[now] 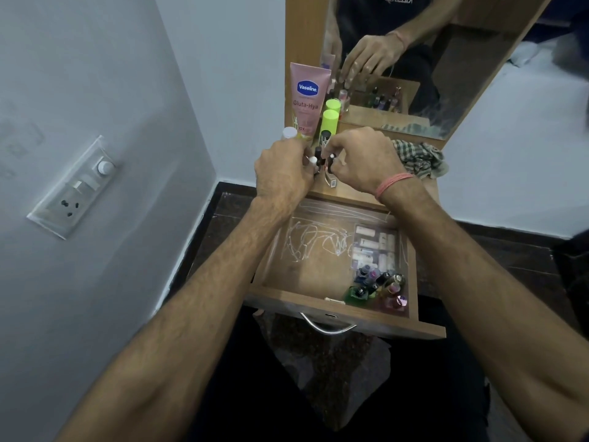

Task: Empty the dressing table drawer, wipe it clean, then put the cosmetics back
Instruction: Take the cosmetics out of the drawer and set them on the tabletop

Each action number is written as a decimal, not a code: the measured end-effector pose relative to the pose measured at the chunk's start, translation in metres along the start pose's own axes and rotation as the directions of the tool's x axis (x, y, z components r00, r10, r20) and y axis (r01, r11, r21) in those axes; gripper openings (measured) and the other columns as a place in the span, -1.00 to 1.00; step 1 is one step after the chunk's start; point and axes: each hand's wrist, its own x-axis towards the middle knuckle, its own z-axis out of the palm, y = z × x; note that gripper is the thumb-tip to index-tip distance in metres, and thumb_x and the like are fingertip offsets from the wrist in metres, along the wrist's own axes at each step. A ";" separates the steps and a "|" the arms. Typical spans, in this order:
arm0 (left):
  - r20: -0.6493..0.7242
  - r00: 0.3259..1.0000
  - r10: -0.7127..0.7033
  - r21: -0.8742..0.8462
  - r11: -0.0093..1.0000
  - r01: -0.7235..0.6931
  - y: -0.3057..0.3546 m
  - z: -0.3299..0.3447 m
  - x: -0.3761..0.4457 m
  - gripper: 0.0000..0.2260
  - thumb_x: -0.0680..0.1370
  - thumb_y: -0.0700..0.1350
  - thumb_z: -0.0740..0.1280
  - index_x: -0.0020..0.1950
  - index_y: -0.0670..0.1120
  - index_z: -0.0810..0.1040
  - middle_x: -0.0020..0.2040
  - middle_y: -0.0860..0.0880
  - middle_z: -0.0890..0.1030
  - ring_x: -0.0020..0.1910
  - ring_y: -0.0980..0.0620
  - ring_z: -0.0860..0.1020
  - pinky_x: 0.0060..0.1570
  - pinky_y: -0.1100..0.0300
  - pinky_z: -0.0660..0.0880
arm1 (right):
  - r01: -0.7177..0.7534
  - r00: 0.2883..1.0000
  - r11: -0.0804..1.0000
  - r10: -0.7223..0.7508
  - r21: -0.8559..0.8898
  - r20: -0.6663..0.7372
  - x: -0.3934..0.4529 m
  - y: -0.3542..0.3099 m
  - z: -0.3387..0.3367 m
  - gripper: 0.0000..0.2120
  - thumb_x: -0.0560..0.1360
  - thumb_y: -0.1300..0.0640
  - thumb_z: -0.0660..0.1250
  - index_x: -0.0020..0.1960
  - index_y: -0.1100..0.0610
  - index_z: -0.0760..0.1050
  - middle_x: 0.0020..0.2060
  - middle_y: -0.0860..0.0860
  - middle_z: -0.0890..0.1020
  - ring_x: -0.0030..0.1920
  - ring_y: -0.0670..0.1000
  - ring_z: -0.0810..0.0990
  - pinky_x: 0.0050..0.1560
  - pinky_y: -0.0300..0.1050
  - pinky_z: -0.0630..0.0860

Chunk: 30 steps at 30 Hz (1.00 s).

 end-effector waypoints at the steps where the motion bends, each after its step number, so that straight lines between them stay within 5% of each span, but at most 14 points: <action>1: 0.001 1.000 0.000 -0.006 1.000 0.000 0.000 0.001 0.000 -0.84 0.61 0.08 0.53 0.17 0.10 0.70 -0.01 0.09 0.75 -0.01 -0.01 0.71 -0.03 -0.01 0.67 | 0.003 1.000 1.000 -0.003 0.007 -0.001 -0.001 0.001 0.001 -0.79 0.50 0.03 0.42 0.11 -0.14 0.67 -0.01 -0.10 0.74 0.05 0.08 0.70 0.07 0.15 0.68; 12: -0.019 1.000 0.001 -0.043 0.999 -0.002 -0.004 -0.005 -0.006 -0.83 0.64 0.02 0.50 0.22 0.07 0.70 0.05 0.08 0.76 0.02 -0.01 0.72 0.02 -0.02 0.67 | 0.002 0.997 0.992 0.007 0.123 -0.078 0.000 0.004 0.006 -0.87 0.56 -0.05 0.47 0.10 -0.11 0.69 -0.05 -0.15 0.74 0.04 -0.01 0.71 0.13 0.12 0.67; 19: -0.022 1.000 0.021 -0.136 0.990 -0.024 -0.004 -0.007 -0.022 -0.75 0.52 0.02 0.62 0.00 0.13 0.55 -0.07 0.15 0.61 -0.11 0.09 0.62 -0.09 0.04 0.61 | -0.039 0.992 0.987 0.057 0.153 -0.115 -0.017 0.007 0.008 -0.75 0.57 -0.05 0.48 0.24 -0.10 0.63 -0.02 -0.17 0.76 -0.07 -0.05 0.75 0.13 0.08 0.68; 23: 0.172 0.981 0.092 -0.319 0.947 -0.033 -0.007 -0.003 -0.054 -0.76 0.49 0.04 0.67 -0.05 0.12 0.61 -0.19 0.17 0.62 -0.20 0.24 0.59 -0.19 0.27 0.48 | -0.097 0.992 0.965 0.114 0.242 -0.056 -0.051 0.012 0.013 -0.80 0.55 0.00 0.49 0.17 -0.07 0.67 -0.11 -0.17 0.74 -0.14 -0.13 0.71 0.04 0.00 0.70; 27: 0.490 0.851 0.189 -0.406 0.913 0.030 -0.010 0.019 -0.104 -0.90 0.53 -0.05 0.62 -0.05 0.10 0.74 -0.18 0.22 0.72 -0.17 0.30 0.66 -0.14 0.26 0.62 | -0.165 0.972 0.955 0.114 0.245 0.207 -0.101 0.021 0.028 -0.94 0.51 0.12 0.51 -0.08 -0.03 0.70 -0.24 -0.17 0.69 -0.18 -0.12 0.67 -0.04 0.03 0.71; 30: 0.598 0.774 0.207 -0.408 0.910 0.071 -0.007 0.038 -0.133 -0.90 0.55 -0.09 0.62 -0.03 0.10 0.75 -0.12 0.20 0.74 -0.13 0.38 0.64 -0.25 0.48 0.46 | -0.209 0.917 0.962 0.130 0.175 0.378 -0.134 0.028 0.031 -0.97 0.48 0.05 0.53 -0.11 -0.07 0.72 -0.24 -0.20 0.69 -0.12 -0.08 0.71 0.04 0.00 0.69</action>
